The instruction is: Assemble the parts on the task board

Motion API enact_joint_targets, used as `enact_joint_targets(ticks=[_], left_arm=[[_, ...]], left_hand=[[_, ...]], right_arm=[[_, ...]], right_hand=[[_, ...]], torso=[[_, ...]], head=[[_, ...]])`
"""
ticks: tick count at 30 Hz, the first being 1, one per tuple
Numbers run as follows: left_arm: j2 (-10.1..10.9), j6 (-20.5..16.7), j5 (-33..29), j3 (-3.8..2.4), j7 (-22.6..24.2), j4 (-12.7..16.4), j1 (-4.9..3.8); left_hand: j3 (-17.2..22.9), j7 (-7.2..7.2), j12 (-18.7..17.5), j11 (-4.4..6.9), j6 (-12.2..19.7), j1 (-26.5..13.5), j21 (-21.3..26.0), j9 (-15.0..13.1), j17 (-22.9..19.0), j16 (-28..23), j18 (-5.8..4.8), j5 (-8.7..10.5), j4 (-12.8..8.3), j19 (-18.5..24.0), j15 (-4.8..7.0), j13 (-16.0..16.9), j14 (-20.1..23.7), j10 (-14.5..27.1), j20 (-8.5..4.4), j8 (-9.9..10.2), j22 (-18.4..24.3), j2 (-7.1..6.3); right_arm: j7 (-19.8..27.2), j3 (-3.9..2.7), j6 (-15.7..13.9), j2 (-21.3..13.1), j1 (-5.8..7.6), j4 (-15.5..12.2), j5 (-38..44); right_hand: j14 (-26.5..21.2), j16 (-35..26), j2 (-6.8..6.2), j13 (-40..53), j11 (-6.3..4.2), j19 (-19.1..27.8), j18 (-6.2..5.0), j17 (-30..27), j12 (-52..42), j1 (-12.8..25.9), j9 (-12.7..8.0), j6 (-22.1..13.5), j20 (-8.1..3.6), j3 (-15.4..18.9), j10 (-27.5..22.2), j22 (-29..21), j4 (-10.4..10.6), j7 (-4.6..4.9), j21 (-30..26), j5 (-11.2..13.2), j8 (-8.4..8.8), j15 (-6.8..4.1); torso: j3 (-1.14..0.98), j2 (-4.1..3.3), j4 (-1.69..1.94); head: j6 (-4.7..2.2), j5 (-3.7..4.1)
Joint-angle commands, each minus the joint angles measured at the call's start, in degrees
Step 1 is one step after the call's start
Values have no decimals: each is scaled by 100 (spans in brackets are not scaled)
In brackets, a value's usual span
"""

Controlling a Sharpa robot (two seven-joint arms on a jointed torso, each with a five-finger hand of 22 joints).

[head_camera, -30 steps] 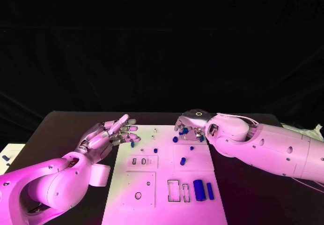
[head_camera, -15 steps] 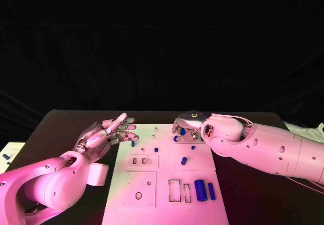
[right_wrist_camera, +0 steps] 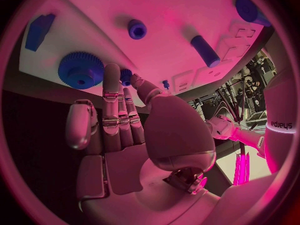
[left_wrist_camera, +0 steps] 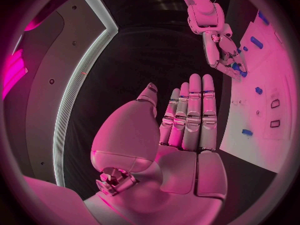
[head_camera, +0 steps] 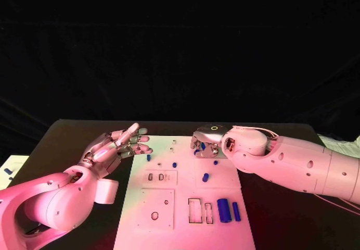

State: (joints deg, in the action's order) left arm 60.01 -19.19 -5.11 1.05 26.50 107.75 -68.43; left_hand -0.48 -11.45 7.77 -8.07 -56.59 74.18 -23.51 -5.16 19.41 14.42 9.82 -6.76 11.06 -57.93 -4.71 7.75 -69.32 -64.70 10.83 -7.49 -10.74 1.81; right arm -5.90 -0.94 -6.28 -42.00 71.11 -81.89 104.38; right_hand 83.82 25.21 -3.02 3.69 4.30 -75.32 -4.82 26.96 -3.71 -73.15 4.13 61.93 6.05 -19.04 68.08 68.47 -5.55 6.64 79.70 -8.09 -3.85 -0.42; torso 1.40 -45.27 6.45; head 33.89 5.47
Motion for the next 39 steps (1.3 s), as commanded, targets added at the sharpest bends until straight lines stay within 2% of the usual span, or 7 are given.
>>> enact_joint_targets(ticks=[1, 16, 24, 31, 33, 39], left_arm=[[5, 114, 1, -5, 22, 10, -19], [16, 109, 2, -4, 19, -7, -29], [28, 108, 2, -4, 17, 1, -30], [40, 102, 2, -4, 15, 6, -31], [48, 99, 2, -4, 15, 12, -33], [65, 93, 2, -4, 10, 28, -42]], left_hand=[[3, -20, -19, 7, -2, 30, 30, -7, 5, -35, 48, 13, -32, 31, 1, 7, 28, 40, 1, 23, 8, 9], [3, -20, -19, 7, 0, 42, 29, -8, 14, -32, 50, 12, -43, 31, 2, 9, 27, 44, 2, 26, 7, 16], [5, -21, -19, 6, 0, 52, 28, -8, 21, -29, 51, 12, -50, 30, 2, 10, 27, 46, 3, 29, 6, 22], [7, -20, -18, 6, 0, 66, 26, -9, 30, -27, 52, 11, -62, 29, 3, 12, 27, 48, 4, 32, 5, 31], [7, -20, -18, 6, 0, 69, 26, -10, 32, -26, 52, 11, -65, 29, 3, 13, 27, 48, 5, 33, 5, 33], [10, -19, -17, 7, -3, 87, 24, -11, 43, -24, 53, 11, -79, 28, 4, 16, 28, 49, 6, 35, 4, 44]], right_arm=[[1, 0, 163, -8, -5, -5, 93], [-3, 0, 207, 4, -6, 2, 106], [-26, 1, 239, 11, -7, 27, 186], [-48, 1, 236, 27, -11, 37, 257], [-54, 1, 207, 35, -12, 37, 269], [-121, 0, -114, 37, -12, -8, 284]], right_hand=[[201, 21, 1, 5, -11, -40, 39, 10, 7, -60, 7, 45, -8, -13, 27, 12, 15, 5, 38, 15, -5, -5], [167, 78, -13, 0, -13, -42, 44, 54, 16, -88, 8, 69, -12, -81, 35, 48, 65, 2, 66, 11, 1, -8], [137, 234, 90, 7, -62, -146, 79, 161, 5, -368, 37, 228, -44, -441, 185, 262, 40, 7, 191, 208, -27, -48], [106, 319, 90, 11, -79, -195, 97, 218, 7, -511, 57, 305, -63, -666, 274, 366, -35, 21, 254, 224, -28, -64], [99, 330, 83, 10, -80, -200, 98, 225, 8, -518, 60, 315, -64, -692, 283, 377, -39, 20, 262, 223, -28, -65], [86, 361, 83, 10, -80, -213, 103, 245, 9, -536, 66, 338, -68, -765, 307, 408, -46, 30, 281, 222, -25, -67]], torso=[[1, -15, 8], [3, -42, 37], [5, -52, 58], [9, -62, 61], [13, -64, 49], [22, -65, 48]], head=[[9, 1], [14, 33], [30, 42], [39, 38], [36, 32], [22, 37]])
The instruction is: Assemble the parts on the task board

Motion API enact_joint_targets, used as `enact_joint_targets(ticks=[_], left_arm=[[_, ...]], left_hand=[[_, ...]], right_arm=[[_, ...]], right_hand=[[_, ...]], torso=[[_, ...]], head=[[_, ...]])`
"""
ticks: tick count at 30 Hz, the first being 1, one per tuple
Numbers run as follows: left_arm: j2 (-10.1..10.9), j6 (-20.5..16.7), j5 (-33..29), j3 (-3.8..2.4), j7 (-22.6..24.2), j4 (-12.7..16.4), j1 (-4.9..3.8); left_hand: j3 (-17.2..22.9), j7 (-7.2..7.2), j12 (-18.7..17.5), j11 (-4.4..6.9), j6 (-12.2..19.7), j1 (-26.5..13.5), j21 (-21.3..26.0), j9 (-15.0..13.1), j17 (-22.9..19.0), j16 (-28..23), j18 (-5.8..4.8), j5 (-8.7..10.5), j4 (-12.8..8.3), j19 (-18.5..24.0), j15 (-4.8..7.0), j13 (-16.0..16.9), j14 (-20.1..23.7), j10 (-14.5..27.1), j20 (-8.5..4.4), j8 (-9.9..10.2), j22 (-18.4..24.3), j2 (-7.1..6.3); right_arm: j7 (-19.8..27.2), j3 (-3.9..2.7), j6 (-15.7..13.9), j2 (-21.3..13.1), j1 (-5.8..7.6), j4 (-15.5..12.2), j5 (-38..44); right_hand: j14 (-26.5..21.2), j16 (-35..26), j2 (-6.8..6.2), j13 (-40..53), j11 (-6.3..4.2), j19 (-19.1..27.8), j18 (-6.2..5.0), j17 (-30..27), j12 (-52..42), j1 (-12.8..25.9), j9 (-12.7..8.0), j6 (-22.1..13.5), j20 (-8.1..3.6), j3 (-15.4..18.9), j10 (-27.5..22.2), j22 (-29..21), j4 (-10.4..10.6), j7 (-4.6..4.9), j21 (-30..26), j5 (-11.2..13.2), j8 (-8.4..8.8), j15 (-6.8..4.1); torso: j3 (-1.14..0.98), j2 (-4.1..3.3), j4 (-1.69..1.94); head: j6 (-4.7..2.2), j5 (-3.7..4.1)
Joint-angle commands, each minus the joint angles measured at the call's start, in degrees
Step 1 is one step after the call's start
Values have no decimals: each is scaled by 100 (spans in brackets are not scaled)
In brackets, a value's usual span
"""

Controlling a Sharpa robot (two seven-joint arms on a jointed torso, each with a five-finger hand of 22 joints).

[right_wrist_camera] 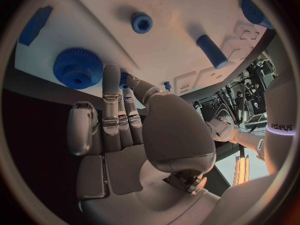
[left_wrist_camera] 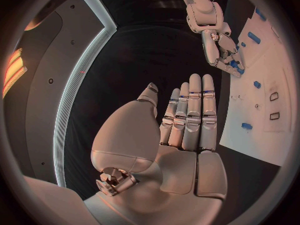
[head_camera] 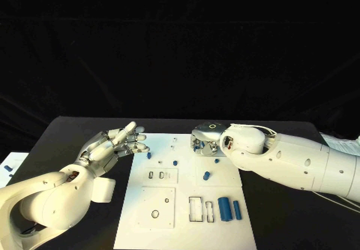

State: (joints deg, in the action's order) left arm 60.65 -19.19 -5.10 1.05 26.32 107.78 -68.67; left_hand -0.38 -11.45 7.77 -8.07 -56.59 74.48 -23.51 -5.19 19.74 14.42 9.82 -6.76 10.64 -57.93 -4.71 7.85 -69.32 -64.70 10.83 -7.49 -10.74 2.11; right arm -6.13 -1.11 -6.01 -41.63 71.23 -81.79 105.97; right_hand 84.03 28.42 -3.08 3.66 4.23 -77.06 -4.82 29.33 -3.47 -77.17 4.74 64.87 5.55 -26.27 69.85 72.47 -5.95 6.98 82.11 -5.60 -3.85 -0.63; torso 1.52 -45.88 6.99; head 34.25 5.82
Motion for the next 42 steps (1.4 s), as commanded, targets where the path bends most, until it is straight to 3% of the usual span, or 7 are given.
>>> enact_joint_targets(ticks=[1, 7, 9, 21, 34, 42], left_arm=[[4, 88, 1, -5, 23, 29, -20], [16, 70, 1, -5, 8, 54, -28], [18, 62, 1, -5, 9, 57, -30], [14, 57, 1, -4, 13, 68, -33], [3, 69, 2, -4, 16, 67, -34], [13, 68, 11, -5, 13, 76, -39]], left_hand=[[0, -19, -17, 7, -2, 57, 24, -8, 10, -24, 53, 11, -37, 29, 4, 6, 28, 50, 6, 36, 4, 15], [-1, -23, -20, 5, 6, 77, 23, -7, 23, -23, 54, 13, -56, 29, 3, 7, 32, 60, 7, 45, 3, 22], [-1, -25, -21, 4, 10, 85, 22, -7, 27, -22, 54, 13, -64, 30, 2, 8, 34, 65, 8, 49, 3, 24], [0, -26, -22, 3, 12, 91, 22, -7, 31, -22, 54, 12, -69, 31, 2, 8, 36, 67, 8, 52, 3, 28], [1, -27, -22, 2, 15, 102, 22, -7, 37, -22, 54, 12, -79, 32, 1, 9, 39, 71, 9, 56, 3, 33], [2, -28, -22, 1, 16, 110, 21, -7, 43, -21, 55, 12, -87, 32, 0, 10, 41, 74, 9, 58, 2, 38]], right_arm=[[-126, 17, -194, -3, -24, -33, 127], [-214, 11, -461, -5, -21, -130, 87], [-258, 3, -584, 18, -20, -163, 99], [-491, -15, -921, 227, -16, -142, 263], [-639, -22, -1259, 606, -12, 220, 480], [-644, -24, -1319, 732, -11, 344, 531]], right_hand=[[64, 50, 93, 11, -66, -45, 106, 13, -10, -131, 6, 43, -17, -62, 125, 20, 1, 5, 47, -20, -19, -42], [59, 84, 93, 4, -47, -71, 115, 33, -1, -128, 6, 37, -11, -126, 103, 67, 14, 26, 72, 27, -3, -31], [55, 94, 91, 3, -45, -75, 116, 38, -1, -138, 6, 34, -9, -153, 96, 76, 10, 30, 77, 33, 1, -29], [45, 115, 86, 4, -38, -76, 118, 50, -4, -122, 8, 39, -4, -189, 94, 86, 30, 36, 85, 74, 3, -22], [41, 121, 80, 5, -39, -86, 120, 53, -6, -125, 10, 46, -2, -203, 98, 102, 29, 36, 93, 83, 1, -22], [39, 126, 71, 6, -39, -87, 121, 56, -8, -123, 12, 51, -2, -208, 102, 106, 29, 38, 95, 89, -1, -22]], torso=[[11, -5, -2], [26, -2, 20], [17, -10, 24], [11, -24, 40], [8, -45, 44], [12, -47, 48]], head=[[-17, 6], [-33, 11], [-45, 7], [-63, -35], [-65, -64], [-51, -81]])
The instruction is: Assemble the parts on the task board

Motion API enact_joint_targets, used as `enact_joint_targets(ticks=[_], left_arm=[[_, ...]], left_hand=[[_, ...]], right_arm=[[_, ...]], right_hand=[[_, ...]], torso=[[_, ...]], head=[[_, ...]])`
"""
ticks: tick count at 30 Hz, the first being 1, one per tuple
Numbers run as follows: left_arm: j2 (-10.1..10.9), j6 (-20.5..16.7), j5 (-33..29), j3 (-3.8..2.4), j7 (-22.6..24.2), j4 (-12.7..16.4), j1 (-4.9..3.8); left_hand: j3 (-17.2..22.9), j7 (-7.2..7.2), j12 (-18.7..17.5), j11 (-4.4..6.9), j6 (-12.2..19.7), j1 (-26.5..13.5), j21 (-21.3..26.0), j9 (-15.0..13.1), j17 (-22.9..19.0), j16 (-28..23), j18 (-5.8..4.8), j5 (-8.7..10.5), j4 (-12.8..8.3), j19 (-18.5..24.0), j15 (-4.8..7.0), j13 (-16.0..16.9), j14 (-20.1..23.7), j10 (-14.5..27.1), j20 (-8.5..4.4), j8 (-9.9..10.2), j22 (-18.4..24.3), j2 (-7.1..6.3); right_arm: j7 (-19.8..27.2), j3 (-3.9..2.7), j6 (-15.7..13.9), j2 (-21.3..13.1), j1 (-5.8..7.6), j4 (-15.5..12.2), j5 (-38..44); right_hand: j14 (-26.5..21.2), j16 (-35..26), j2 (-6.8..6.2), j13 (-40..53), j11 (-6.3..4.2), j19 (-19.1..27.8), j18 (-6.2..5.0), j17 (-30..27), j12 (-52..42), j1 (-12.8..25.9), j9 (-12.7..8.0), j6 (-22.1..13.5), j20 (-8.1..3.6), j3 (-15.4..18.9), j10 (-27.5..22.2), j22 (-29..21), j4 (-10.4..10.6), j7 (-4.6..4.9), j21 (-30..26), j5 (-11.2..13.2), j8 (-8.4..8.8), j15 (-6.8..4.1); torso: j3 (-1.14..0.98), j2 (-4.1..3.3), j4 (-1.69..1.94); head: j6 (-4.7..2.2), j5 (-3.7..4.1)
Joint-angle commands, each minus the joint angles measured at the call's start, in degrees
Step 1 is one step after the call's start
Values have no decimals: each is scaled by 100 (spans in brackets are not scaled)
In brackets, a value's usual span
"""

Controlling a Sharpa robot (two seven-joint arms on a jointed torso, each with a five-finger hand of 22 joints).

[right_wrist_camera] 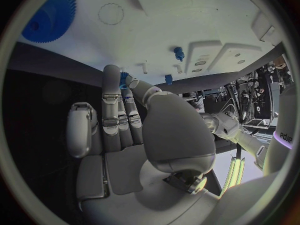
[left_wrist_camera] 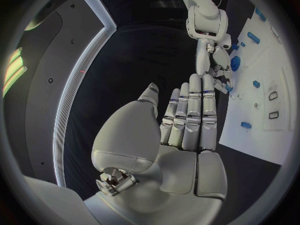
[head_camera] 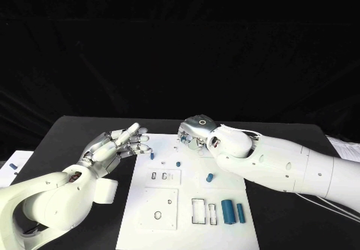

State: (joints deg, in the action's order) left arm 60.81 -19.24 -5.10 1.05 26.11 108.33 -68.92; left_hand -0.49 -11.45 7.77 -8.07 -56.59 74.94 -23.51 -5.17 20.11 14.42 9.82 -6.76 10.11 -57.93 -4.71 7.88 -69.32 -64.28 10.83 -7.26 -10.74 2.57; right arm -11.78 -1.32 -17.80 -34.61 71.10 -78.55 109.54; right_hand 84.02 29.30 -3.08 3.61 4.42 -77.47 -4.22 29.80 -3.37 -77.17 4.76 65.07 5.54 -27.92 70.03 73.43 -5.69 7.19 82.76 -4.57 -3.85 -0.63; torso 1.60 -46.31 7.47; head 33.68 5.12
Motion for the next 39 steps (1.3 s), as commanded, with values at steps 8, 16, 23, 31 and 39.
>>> enact_joint_targets(ticks=[8, 16, 23, 31, 39], left_arm=[[-1, 76, 13, -5, 31, 26, -26], [6, 82, 13, -5, 19, 40, -47], [16, 84, 18, -5, 13, 51, -63], [24, 86, 27, -5, 20, 52, -77], [28, 87, 29, -5, 21, 53, -89]], left_hand=[[12, -28, -22, 1, 17, 64, 21, -9, 5, -21, 55, 12, -34, 32, 0, 7, 41, 32, 9, 35, 2, -8], [12, -28, -22, 1, 17, 64, 21, -9, 5, -21, 55, 12, -34, 32, 0, 7, 41, 32, 9, 35, 2, -8], [12, -28, -22, 1, 17, 64, 21, -9, 5, -21, 55, 12, -34, 32, 0, 7, 41, 32, 9, 35, 2, -8], [12, -28, -22, 1, 17, 64, 21, -9, 5, -21, 55, 12, -34, 32, 0, 7, 41, 32, 9, 35, 2, -8], [12, -28, -22, 1, 17, 64, 21, -9, 5, -21, 55, 12, -34, 32, 0, 7, 41, 32, 9, 35, 2, -8]], right_arm=[[-37, -3, -117, 166, 0, 147, 175], [-13, -3, -82, 286, -5, 277, 172], [-29, 0, 38, 349, -8, 382, 163], [-56, 3, 15, 442, -38, 513, 221], [-113, 3, 41, 488, -47, 575, 231]], right_hand=[[39, 37, 71, 11, -58, -47, 61, 9, -18, -123, 10, 30, 0, -43, 84, 9, 4, 18, 29, -13, -1, -23], [37, 42, 61, 12, -57, -46, 60, 11, -18, -120, 11, 32, 1, -47, 85, 9, 4, 19, 30, -9, 0, -22], [34, 51, 41, 11, -53, -43, 60, 16, -16, -104, 11, 32, 2, -49, 83, 8, 13, 23, 31, 0, 2, -20], [21, 70, 1, 9, -46, -42, 60, 26, -12, -49, 11, 24, 9, -52, 67, 14, 55, 26, 35, 12, 9, -13], [15, 82, -24, 8, -45, -36, 59, 31, -11, -18, 11, 18, 12, -52, 58, 9, 79, 23, 34, 11, 12, -10]], torso=[[8, -8, 12], [12, -14, 18], [14, -19, 20], [13, -19, 20], [18, -18, 13]], head=[[21, -10], [35, -42], [65, -46], [70, -61], [97, -43]])
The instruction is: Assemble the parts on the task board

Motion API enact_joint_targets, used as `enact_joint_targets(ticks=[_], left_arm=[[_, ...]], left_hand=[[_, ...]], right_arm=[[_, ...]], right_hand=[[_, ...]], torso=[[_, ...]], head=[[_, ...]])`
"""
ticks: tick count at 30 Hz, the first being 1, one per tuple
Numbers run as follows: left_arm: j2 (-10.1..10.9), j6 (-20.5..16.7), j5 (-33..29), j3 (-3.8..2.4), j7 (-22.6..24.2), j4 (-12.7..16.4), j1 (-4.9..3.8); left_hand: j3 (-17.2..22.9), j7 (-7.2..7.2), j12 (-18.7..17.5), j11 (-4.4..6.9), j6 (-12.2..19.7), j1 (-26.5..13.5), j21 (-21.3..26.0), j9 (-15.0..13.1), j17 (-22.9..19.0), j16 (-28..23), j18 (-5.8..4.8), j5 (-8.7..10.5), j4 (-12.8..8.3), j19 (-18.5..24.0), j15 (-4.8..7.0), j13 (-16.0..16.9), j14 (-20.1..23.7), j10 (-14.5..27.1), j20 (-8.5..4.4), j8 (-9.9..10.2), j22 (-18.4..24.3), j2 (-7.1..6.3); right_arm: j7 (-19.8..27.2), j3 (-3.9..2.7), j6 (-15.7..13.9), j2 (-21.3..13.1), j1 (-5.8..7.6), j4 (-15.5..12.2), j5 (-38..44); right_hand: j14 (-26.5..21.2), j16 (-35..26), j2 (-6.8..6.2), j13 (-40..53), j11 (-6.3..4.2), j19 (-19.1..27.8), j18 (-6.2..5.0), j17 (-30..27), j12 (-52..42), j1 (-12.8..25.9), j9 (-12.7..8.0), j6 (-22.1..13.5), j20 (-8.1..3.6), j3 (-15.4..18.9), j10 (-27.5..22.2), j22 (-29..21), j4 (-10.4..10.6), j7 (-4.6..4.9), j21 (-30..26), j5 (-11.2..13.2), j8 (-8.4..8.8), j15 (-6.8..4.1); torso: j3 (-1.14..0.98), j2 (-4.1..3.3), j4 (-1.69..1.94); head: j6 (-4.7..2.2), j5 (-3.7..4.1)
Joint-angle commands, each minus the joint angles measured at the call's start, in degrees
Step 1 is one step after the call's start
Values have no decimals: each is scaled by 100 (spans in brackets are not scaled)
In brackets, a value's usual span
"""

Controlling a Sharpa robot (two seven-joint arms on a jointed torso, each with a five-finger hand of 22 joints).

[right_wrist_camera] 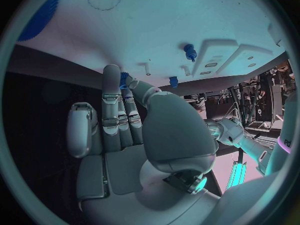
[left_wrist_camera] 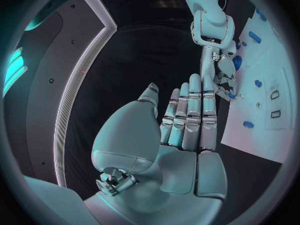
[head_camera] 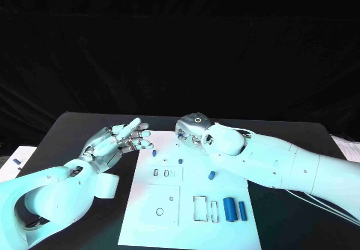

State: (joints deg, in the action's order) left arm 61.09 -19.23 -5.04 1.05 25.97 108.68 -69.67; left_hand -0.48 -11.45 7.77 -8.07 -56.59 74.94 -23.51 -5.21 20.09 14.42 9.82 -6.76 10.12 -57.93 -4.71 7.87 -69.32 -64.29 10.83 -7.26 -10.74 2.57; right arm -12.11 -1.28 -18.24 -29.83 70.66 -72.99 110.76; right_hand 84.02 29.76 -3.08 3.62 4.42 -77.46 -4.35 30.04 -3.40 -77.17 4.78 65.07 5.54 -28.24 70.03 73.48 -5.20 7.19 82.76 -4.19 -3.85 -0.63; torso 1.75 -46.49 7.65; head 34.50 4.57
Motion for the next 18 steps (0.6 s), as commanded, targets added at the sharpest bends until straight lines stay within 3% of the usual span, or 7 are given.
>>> enact_joint_targets(ticks=[1, 7, 11, 14, 16, 18], left_arm=[[1, 84, 23, -5, 34, 19, -16], [8, 81, 23, -5, 33, 20, -26], [12, 79, 23, -5, 31, 19, -30], [15, 75, 23, -5, 30, 13, -33], [14, 69, 23, -5, 34, 9, -33], [13, 69, 23, -5, 39, 5, -34]], left_hand=[[8, -30, -22, 0, 17, 75, 20, -7, 19, -20, 55, 13, -48, 34, -1, 11, 44, 37, 11, 40, 2, -2], [8, -30, -22, 0, 17, 75, 20, -7, 19, -20, 55, 13, -48, 34, -1, 11, 44, 37, 11, 40, 2, -2], [8, -30, -22, 0, 17, 75, 20, -7, 19, -20, 55, 13, -48, 34, -1, 11, 44, 37, 11, 40, 2, -2], [8, -30, -22, 0, 17, 75, 20, -7, 19, -20, 55, 13, -48, 34, -1, 11, 44, 37, 11, 40, 2, -2], [6, -32, -23, -1, 20, 76, 20, -7, 23, -20, 55, 13, -51, 34, -1, 11, 45, 39, 11, 43, 1, -2], [5, -32, -23, -1, 20, 76, 20, -7, 24, -20, 55, 13, -52, 34, -1, 11, 46, 40, 11, 44, 1, -1]], right_arm=[[-82, -1, 99, 12, -3, 25, 101], [-78, 2, 122, 28, -4, 39, 44], [-104, 6, -14, 37, -4, 57, -15], [-120, 7, -99, 22, -4, 46, -47], [-122, 8, -130, -2, -4, 22, -73], [-118, 8, -167, -45, -4, -26, -88]], right_hand=[[13, 39, -33, 6, -44, -36, 72, 9, -8, -8, 8, 15, 13, -19, 53, 4, 37, 23, 35, -26, 14, -10], [-57, 29, -154, -7, -17, 102, 35, 5, 4, 93, -17, -99, 30, -10, -75, -168, 116, 36, -42, 10, 39, 14], [-326, -188, -518, -30, 134, 974, -202, -100, 22, 313, -129, -716, 109, 160, -746, -1318, 265, 147, -604, 92, 51, 129], [-389, -385, -588, -12, 208, 1315, -301, -216, -2, 279, -116, -1088, 188, 428, -1194, -1839, 421, 177, -955, 147, 41, 199], [-357, -512, -567, -1, 226, 1378, -333, -299, -24, 147, -98, -1150, 218, 632, -1271, -2046, 551, 171, -1125, 147, 24, 209], [-342, -586, -574, -2, 225, 1414, -354, -343, -22, 79, -92, -1140, 217, 744, -1285, -2177, 634, 226, -1222, 140, 18, 218]], torso=[[2, -2, -5], [-1, -4, 2], [-1, -3, 1], [-5, -3, 2], [-4, -6, 3], [-3, -10, 7]], head=[[13, 15], [12, 16], [10, 14], [7, 12], [7, 14], [3, 20]])
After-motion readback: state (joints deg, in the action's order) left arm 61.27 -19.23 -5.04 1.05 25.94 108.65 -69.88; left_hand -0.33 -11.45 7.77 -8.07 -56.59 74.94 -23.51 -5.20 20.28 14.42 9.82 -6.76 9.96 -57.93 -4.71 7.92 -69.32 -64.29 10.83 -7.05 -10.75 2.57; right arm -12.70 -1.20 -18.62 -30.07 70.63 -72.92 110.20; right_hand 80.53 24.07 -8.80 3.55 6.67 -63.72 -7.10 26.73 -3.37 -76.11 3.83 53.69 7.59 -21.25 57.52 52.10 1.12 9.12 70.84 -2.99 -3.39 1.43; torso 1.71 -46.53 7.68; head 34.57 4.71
